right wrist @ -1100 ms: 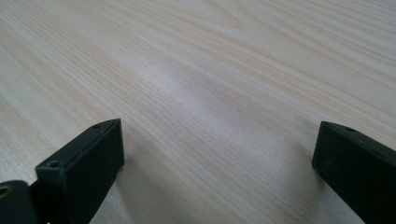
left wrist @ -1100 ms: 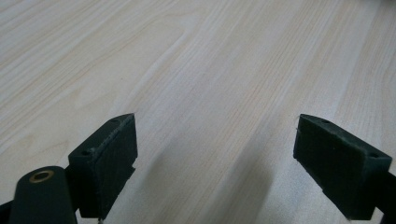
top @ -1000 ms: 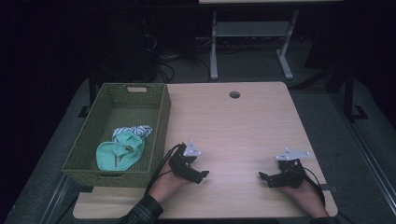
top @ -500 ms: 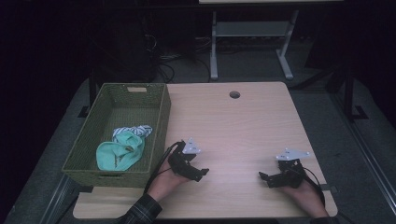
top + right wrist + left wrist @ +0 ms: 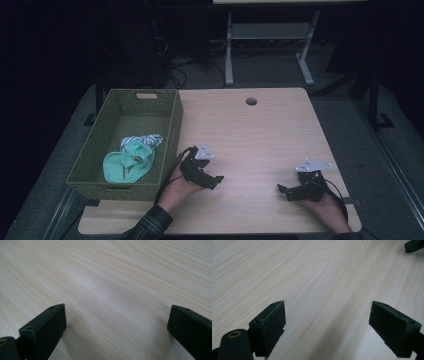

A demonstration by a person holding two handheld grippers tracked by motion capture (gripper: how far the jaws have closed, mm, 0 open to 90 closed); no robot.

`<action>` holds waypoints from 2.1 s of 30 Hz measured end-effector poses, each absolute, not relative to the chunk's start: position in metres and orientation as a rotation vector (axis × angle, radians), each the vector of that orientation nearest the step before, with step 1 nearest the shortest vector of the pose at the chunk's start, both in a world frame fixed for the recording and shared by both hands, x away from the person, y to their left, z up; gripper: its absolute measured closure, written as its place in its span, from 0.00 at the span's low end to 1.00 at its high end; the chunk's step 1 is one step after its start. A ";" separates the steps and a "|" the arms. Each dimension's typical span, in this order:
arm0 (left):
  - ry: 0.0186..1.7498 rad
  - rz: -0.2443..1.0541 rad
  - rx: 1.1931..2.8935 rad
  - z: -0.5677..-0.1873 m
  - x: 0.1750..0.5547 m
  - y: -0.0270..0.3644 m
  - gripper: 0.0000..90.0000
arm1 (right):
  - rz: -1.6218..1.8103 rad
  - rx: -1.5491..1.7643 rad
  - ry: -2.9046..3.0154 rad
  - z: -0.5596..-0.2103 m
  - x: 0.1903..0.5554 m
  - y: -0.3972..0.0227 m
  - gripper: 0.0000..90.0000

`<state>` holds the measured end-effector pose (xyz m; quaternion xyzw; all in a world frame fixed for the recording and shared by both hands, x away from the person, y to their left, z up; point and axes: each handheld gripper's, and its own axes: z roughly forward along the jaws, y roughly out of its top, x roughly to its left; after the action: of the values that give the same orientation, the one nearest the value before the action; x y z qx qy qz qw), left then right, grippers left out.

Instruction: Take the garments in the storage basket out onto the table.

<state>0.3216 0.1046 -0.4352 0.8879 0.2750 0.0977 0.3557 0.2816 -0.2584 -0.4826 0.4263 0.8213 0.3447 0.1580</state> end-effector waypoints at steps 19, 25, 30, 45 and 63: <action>0.712 0.294 2.284 -0.423 0.323 0.106 0.15 | 0.986 1.220 2.349 -0.483 0.282 -0.258 0.02; 0.717 0.297 2.274 -0.416 0.323 0.107 0.15 | 0.987 1.220 2.347 -0.483 0.282 -0.258 0.02; 0.715 0.289 2.283 -0.410 0.325 0.106 0.15 | 0.988 1.220 2.347 -0.483 0.282 -0.258 0.02; 0.695 0.265 2.295 -0.400 0.327 0.104 0.15 | 0.988 1.221 2.347 -0.483 0.282 -0.258 0.02; 0.688 0.231 2.280 -0.383 0.337 0.109 0.15 | 0.982 1.228 2.341 -0.483 0.281 -0.257 0.02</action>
<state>0.3373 0.1091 -0.3835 0.8869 0.2676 0.0898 0.3656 0.2815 -0.2575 -0.4827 0.4297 0.8194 0.3439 0.1601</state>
